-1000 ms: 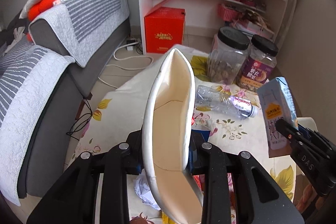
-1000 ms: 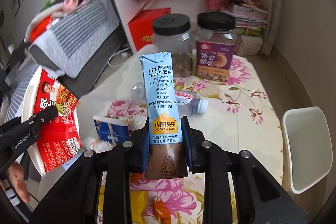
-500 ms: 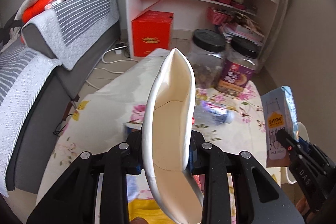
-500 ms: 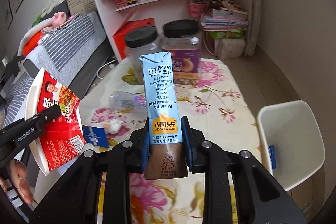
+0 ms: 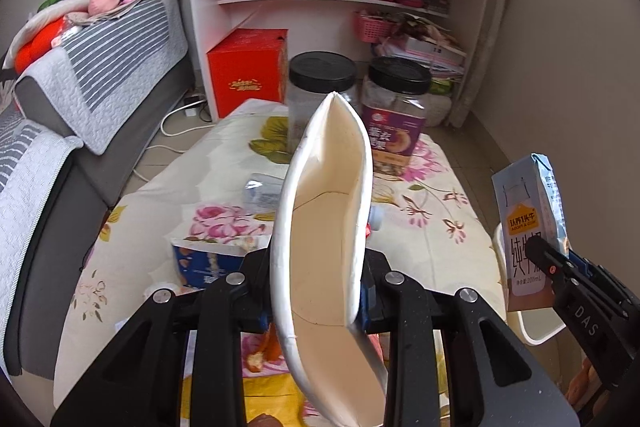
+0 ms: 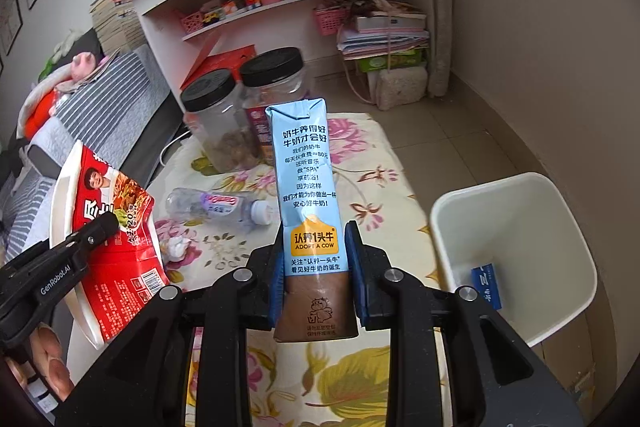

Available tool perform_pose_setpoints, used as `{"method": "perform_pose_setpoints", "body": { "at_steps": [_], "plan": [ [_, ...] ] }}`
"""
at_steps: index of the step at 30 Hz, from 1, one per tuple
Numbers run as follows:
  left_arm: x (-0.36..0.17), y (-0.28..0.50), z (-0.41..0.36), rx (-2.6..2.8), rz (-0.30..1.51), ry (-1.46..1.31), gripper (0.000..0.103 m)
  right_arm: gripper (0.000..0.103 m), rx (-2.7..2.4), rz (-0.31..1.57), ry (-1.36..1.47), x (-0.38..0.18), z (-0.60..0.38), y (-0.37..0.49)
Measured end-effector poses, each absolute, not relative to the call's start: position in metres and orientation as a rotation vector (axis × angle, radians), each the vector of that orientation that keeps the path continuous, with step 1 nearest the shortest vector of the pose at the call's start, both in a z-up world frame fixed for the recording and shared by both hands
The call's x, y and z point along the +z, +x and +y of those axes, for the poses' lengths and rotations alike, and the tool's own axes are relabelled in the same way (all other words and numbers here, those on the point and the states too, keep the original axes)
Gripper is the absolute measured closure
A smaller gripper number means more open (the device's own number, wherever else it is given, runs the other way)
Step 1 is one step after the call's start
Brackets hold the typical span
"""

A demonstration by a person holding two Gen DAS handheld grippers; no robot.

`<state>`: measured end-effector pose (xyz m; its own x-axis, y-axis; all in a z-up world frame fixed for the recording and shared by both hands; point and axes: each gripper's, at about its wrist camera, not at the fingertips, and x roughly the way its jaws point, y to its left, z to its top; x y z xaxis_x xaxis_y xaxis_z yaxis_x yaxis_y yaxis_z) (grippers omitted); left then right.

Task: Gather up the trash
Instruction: 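Drop the milk carton into the wastebasket by opening the right tool, then drop the red noodle cup into the wastebasket by opening the left tool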

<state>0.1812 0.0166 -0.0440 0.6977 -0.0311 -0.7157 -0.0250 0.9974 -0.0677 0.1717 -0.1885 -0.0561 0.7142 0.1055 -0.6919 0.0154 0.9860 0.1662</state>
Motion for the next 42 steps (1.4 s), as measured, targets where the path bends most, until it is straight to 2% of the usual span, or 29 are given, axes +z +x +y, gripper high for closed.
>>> {"method": "perform_pose_setpoints", "body": {
  "at_steps": [16,28,29,30,31,32,35,37,42],
  "plan": [
    [-0.043,0.177,-0.060,-0.112,0.781,-0.027,0.073,0.077,-0.110,0.760,0.215,-0.055,-0.272,0.155],
    [-0.047,0.170,-0.131,-0.213,0.783,0.054,0.073,0.076,-0.306,0.776,0.291,-0.065,-0.373,0.154],
    [-0.049,0.171,-0.140,-0.226,0.791,0.057,0.073,0.075,-0.326,0.781,0.283,-0.067,-0.381,0.155],
    [-0.050,0.173,-0.146,-0.236,0.799,0.055,0.073,0.070,-0.341,0.786,0.275,-0.069,-0.387,0.155],
    [-0.051,0.175,-0.153,-0.249,0.809,0.053,0.073,0.060,-0.361,0.791,0.274,-0.070,-0.396,0.155],
    [-0.052,0.176,-0.159,-0.259,0.815,0.051,0.073,0.057,-0.378,0.790,0.278,-0.071,-0.403,0.154],
    [-0.057,0.178,-0.184,-0.286,0.822,0.065,0.073,0.055,-0.426,0.785,0.276,-0.069,-0.422,0.149],
    [-0.061,0.182,-0.203,-0.309,0.838,0.055,0.073,0.047,-0.459,0.774,0.277,-0.068,-0.433,0.144],
    [-0.065,0.189,-0.247,-0.370,0.867,0.030,0.073,0.038,-0.521,0.794,0.325,-0.070,-0.459,0.132]
  ]
}}
